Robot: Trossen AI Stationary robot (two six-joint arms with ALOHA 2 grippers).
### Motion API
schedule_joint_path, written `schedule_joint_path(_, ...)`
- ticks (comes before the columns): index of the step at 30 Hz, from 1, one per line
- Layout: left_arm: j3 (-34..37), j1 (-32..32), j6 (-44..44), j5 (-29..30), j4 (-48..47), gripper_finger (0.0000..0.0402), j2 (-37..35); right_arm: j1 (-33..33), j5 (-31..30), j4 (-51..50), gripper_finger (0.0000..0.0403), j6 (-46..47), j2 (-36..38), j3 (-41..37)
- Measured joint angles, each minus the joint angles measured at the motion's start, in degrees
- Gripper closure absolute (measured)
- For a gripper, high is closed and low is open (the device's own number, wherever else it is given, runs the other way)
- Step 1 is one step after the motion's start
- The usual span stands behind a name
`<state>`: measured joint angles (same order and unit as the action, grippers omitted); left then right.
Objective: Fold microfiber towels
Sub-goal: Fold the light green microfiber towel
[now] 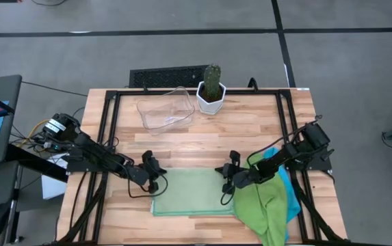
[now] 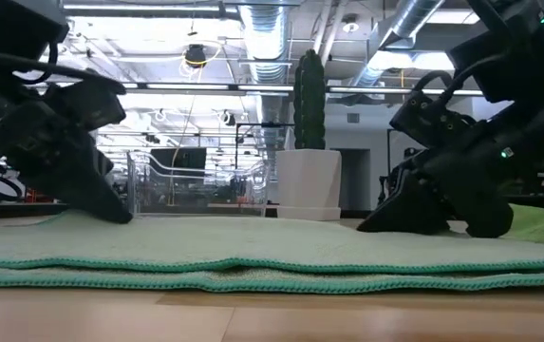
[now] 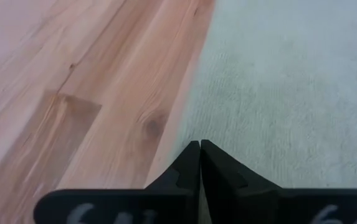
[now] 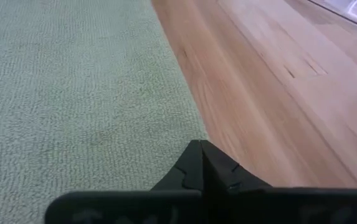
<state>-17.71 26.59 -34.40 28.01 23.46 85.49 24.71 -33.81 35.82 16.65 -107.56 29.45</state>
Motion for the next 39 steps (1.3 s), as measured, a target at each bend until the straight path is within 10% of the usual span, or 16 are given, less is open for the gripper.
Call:
schedule_joint_path(14,0.9,0.0,-1.7,0.1,0.0,0.0401,0.0,-0.6,-1.5,8.9,0.0394,-11.0,8.3,-0.3)
schedule_joint_path(39,0.9,0.0,-2.3,1.3,-0.9,0.0401,-0.1,-6.6,9.0,31.5,0.0391,-6.4,-14.5,1.3)
